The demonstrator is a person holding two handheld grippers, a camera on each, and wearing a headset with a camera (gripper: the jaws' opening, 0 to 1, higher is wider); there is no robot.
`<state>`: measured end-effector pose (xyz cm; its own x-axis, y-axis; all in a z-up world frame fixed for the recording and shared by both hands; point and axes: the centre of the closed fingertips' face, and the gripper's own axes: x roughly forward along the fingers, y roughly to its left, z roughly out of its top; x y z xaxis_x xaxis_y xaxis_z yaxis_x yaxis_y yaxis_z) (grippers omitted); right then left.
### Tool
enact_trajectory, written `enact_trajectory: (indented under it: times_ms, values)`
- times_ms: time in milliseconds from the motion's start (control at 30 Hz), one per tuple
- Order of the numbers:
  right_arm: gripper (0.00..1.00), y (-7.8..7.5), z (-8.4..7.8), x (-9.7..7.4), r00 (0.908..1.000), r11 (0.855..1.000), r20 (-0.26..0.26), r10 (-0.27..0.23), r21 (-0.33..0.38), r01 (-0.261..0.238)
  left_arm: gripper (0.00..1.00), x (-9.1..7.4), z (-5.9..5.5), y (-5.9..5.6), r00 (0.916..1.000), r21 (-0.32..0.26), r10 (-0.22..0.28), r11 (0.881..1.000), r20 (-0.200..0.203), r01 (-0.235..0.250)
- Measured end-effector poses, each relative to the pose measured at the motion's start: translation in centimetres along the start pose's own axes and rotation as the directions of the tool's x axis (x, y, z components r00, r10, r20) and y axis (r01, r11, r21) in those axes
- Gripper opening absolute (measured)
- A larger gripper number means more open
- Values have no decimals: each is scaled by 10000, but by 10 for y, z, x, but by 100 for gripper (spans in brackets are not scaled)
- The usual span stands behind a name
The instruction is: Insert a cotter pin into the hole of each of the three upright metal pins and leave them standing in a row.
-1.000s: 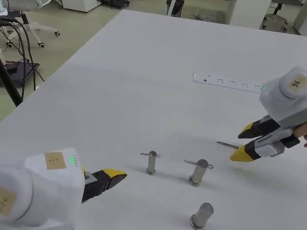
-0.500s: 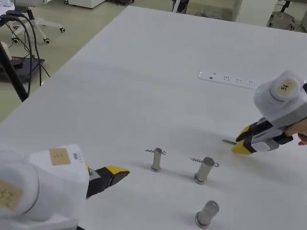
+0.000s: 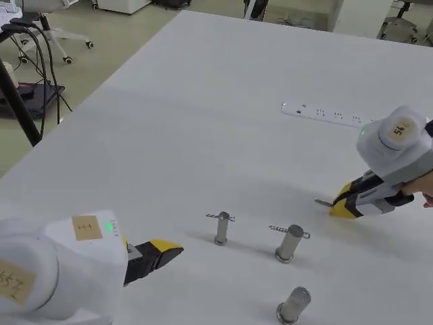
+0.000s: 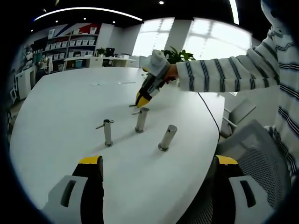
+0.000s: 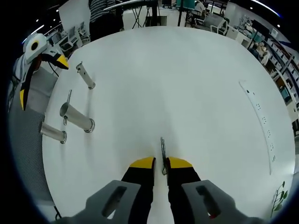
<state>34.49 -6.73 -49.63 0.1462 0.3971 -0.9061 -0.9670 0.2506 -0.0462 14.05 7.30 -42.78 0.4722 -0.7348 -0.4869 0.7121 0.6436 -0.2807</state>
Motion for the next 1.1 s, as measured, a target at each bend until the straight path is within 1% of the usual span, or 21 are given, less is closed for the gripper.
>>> enact_trajectory:
  times_ms: [67, 100, 233, 333, 367, 400, 533, 633, 767, 967, 1100]
  values:
    - [0, 1, 1, 1, 10000, 9995, 12, -58, -307, 58, 96, 0, 0, -1, 10000, 2, -22, 10000, -9, 22]
    - [0, 0, 1, 1, 9999, 9986, -26, -151, -504, 150, 96, 0, 0, -1, 10000, 2, -16, 10000, -9, 16]
    - [0, 0, 2, 1, 9994, 9932, -264, -233, -1151, 202, 96, 0, 0, -1, 10000, 32, 0, 10000, -2, 0]
    - [0, 0, 2, 1, 9992, 9940, -273, -279, -1070, 248, 96, 0, 0, -1, 10000, 46, -8, 10000, 4, 8]
    - [0, -1, 2, 1, 9993, 9947, -256, -280, -993, 254, 96, 0, 1, -1, 10000, 54, -11, 10000, 5, 11]
    - [0, -2, 2, 0, 9993, 9969, -233, -290, -734, 272, 96, 0, 1, -2, 10000, 60, -24, 10000, 10, 24]
    - [0, -2, 3, 1, 9993, 9985, -223, -293, -467, 283, 96, 0, 2, -2, 10000, 78, -35, 10000, 33, 35]
    - [0, -3, 4, 1, 9990, 9975, -302, -329, -637, 310, 96, -1, 3, -1, 10000, 62, 20, 10000, 68, -20]
    - [0, -1, 6, 1, 9993, 9996, -284, -227, -194, 221, 95, -1, 4, -1, 9999, 56, 49, 10000, 107, -50]
    - [0, 0, 7, -1, 9990, 9991, -336, -289, -307, 279, 95, -2, 6, 0, 9999, 90, 62, 9999, 121, -63]
    - [0, 0, 9, -7, 9991, 9986, -270, -340, -408, 329, 95, -2, 8, 0, 9999, 58, 35, 10000, 148, -36]
